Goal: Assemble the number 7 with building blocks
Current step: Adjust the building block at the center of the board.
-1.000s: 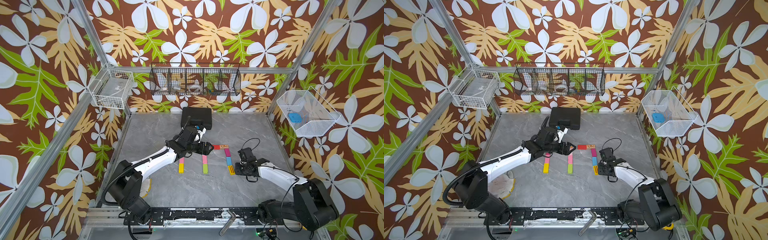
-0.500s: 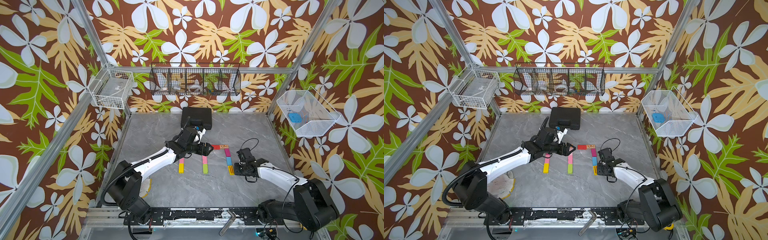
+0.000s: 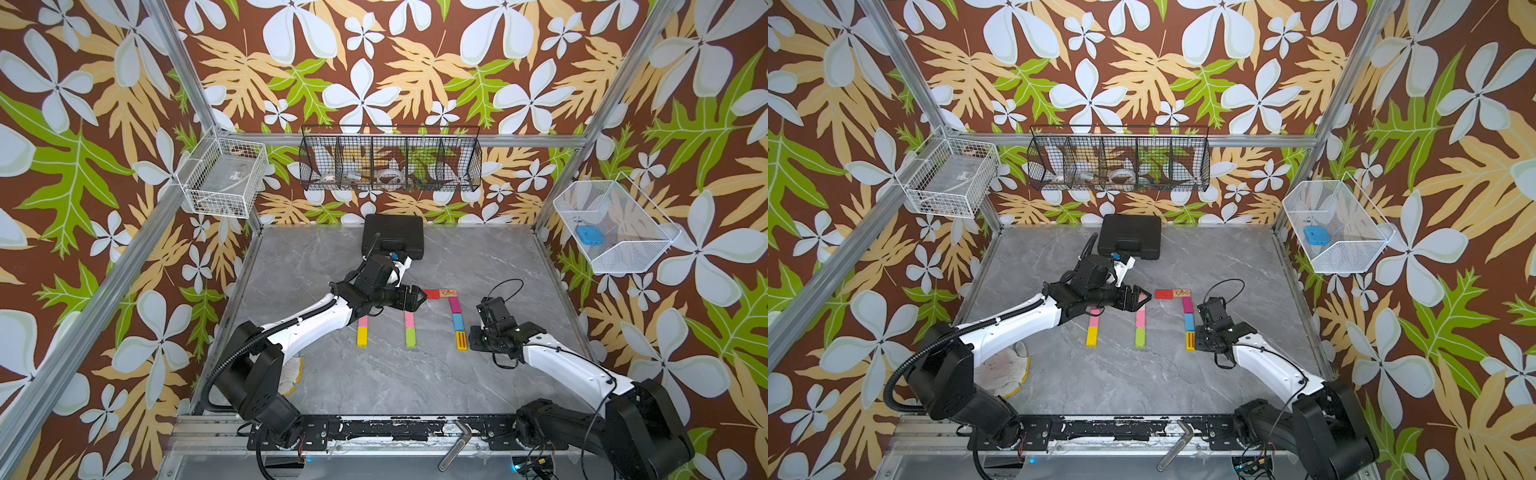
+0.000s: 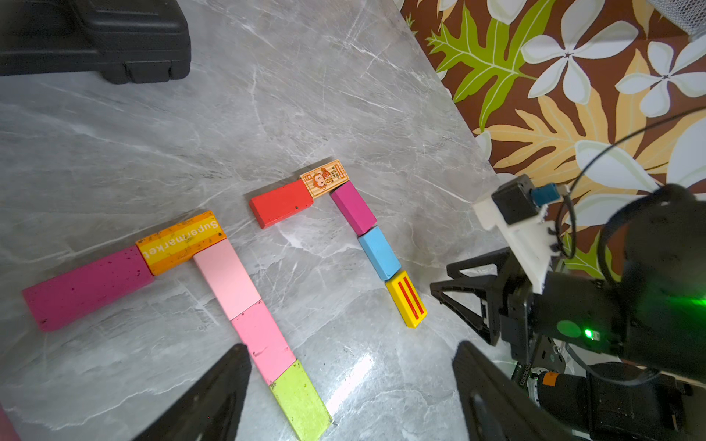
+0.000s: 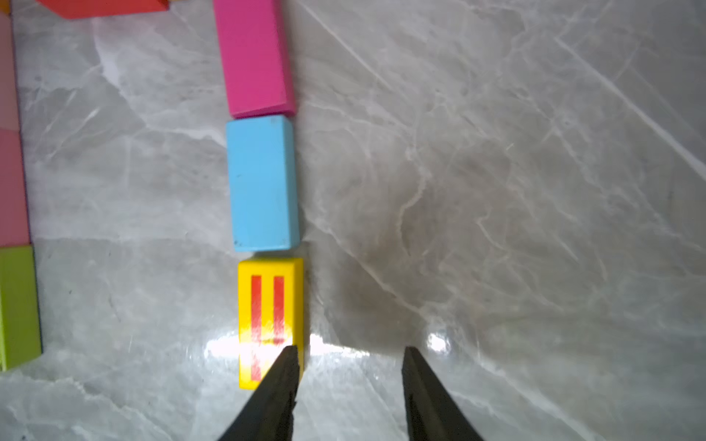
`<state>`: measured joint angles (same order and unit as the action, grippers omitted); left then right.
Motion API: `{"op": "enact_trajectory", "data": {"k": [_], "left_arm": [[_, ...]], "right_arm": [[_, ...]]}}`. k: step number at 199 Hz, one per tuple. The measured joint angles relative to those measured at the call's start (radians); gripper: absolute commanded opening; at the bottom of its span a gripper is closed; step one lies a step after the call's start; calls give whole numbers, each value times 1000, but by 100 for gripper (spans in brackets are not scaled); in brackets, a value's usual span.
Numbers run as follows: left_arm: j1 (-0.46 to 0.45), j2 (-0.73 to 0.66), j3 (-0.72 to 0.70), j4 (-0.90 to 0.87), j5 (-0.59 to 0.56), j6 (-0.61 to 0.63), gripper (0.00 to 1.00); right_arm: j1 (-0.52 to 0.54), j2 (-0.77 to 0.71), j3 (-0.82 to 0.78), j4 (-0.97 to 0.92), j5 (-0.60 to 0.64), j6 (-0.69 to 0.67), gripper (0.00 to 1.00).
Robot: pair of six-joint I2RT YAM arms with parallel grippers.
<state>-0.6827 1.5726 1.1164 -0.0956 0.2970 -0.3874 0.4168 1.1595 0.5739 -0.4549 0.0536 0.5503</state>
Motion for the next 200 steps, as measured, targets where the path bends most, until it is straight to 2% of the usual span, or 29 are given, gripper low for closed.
{"op": "enact_trajectory", "data": {"k": [44, 200], "left_arm": [[0, -8, -3, 7, 4, 0, 86], [0, -47, -24, 25, 11, 4, 86]], "right_arm": [[67, -13, -31, -36, 8, 74, 45], [93, 83, -35, -25, 25, 96, 43]]}}
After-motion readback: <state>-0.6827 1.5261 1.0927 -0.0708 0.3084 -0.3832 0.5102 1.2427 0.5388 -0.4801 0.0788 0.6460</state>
